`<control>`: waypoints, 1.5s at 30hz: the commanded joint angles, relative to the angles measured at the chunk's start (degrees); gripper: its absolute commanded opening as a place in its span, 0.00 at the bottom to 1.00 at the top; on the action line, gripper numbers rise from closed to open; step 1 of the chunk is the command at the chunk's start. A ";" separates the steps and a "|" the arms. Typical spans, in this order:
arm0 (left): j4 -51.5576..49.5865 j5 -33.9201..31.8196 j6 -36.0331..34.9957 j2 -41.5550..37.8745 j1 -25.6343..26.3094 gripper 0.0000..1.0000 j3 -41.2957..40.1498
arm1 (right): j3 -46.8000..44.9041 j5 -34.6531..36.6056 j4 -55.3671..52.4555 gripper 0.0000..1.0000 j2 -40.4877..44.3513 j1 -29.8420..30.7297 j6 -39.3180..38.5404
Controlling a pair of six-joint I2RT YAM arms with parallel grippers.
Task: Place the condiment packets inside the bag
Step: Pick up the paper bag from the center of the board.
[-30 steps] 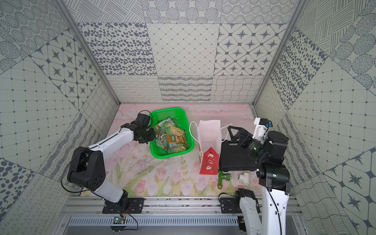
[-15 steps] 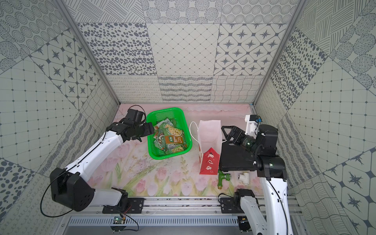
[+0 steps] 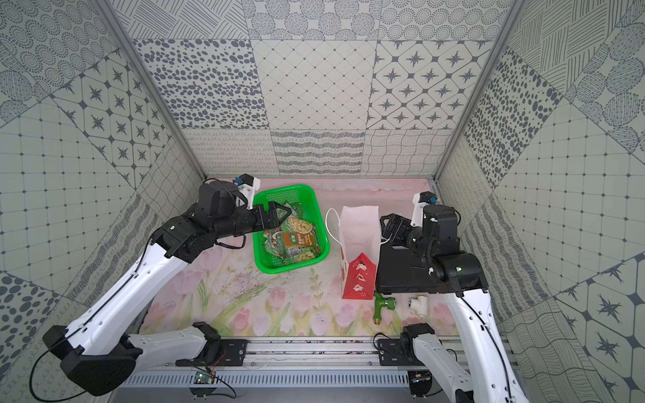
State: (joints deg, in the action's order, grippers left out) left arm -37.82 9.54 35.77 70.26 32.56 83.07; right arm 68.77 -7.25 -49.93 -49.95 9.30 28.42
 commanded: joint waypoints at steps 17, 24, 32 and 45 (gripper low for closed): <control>1.75 6.17 0.02 12.40 16.05 0.79 12.20 | 4.77 0.59 -0.36 0.46 -2.69 0.13 -3.38; -5.88 -0.61 -4.91 21.97 15.78 0.44 23.75 | 5.14 -1.01 1.57 0.13 -4.52 0.14 -2.86; -10.62 -9.91 -9.93 24.75 13.78 0.00 31.27 | 8.39 0.26 4.55 0.00 -5.31 0.12 -2.34; -10.03 -11.76 -13.83 31.78 5.11 0.00 41.40 | 15.44 -3.99 10.13 0.00 -15.16 -4.47 -1.51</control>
State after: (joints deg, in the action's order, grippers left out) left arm -46.59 1.52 26.48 98.63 40.07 119.42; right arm 82.06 -8.75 -44.97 -62.65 6.20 26.39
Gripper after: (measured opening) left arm 0.057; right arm 0.051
